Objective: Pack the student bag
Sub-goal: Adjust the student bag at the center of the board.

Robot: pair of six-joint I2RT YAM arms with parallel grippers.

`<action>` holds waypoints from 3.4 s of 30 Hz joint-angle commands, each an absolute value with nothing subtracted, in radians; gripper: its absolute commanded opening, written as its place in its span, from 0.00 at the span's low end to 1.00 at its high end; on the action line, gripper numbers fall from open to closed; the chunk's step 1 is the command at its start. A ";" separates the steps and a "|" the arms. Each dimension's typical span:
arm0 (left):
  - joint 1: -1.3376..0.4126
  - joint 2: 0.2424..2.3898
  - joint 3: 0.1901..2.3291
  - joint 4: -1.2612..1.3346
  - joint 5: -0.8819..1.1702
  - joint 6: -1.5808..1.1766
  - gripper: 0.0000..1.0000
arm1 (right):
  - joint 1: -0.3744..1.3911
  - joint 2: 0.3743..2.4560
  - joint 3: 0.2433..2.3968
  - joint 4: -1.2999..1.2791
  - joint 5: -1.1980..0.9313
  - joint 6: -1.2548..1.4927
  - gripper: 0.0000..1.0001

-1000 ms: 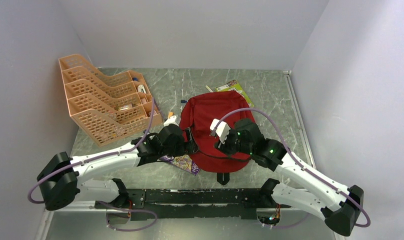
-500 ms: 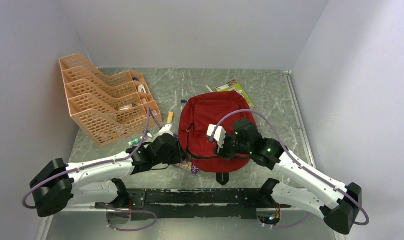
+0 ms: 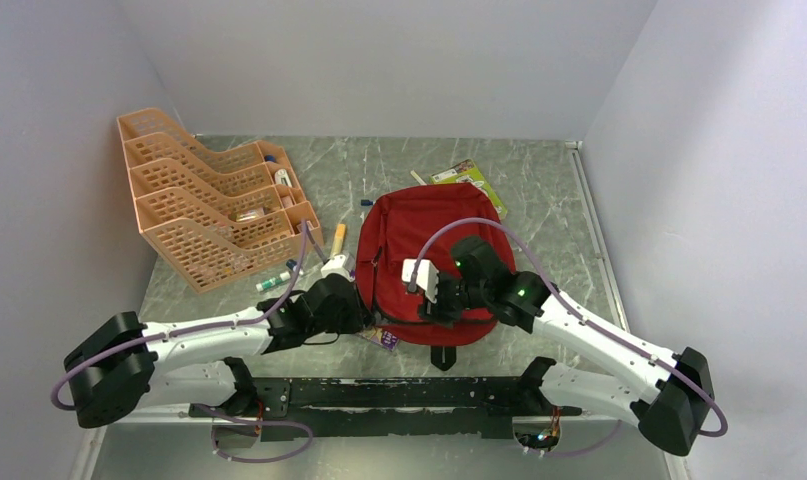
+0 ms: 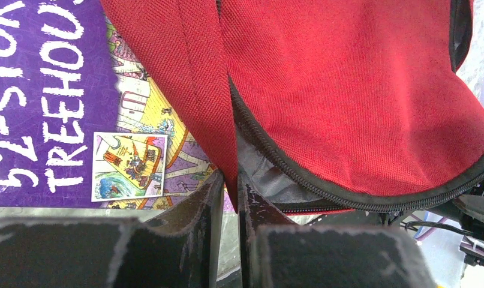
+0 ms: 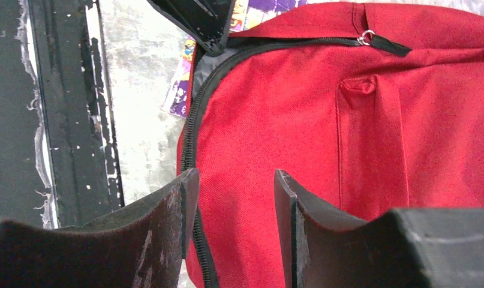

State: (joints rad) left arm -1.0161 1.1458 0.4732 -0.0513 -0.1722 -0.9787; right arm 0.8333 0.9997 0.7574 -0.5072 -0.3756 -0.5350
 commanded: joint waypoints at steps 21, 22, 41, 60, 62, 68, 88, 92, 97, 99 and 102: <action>-1.032 1.178 0.480 -0.008 -0.161 -0.942 0.07 | 0.868 0.990 0.737 -0.647 -0.362 -0.730 0.52; -1.032 1.179 0.481 -0.008 -0.161 -0.942 0.07 | 0.868 0.988 0.738 -0.652 -0.359 -0.732 0.52; -1.032 1.181 0.479 0.022 -0.142 -0.935 0.05 | 0.871 0.949 0.723 -0.679 -0.387 -0.769 0.51; -1.032 1.172 0.486 0.020 -0.135 -0.924 0.05 | 0.875 1.012 0.725 -0.587 -0.256 -0.728 0.13; -1.032 1.169 0.489 0.020 -0.133 -0.920 0.05 | 0.874 1.010 0.741 -0.573 -0.262 -0.701 0.06; -1.032 1.153 0.539 -0.034 -0.157 -0.876 0.05 | 0.875 0.988 0.798 -0.516 -0.204 -0.611 0.00; -0.958 1.266 0.873 -0.237 -0.256 -0.654 0.05 | 0.876 0.952 1.107 -0.221 0.263 -0.396 0.00; -0.888 1.286 0.915 -0.223 -0.205 -0.630 0.05 | 0.875 1.000 1.196 -0.127 0.309 -0.453 0.00; -0.837 1.350 1.008 -0.224 -0.140 -0.570 0.05 | 0.874 1.080 1.321 -0.046 0.396 -0.507 0.00; -0.825 1.391 1.071 -0.236 -0.119 -0.537 0.05 | 0.875 1.091 1.368 -0.015 0.421 -0.536 0.00; -0.812 1.470 1.192 -0.256 -0.086 -0.485 0.05 | 0.875 1.100 1.424 -0.005 0.486 -0.564 0.00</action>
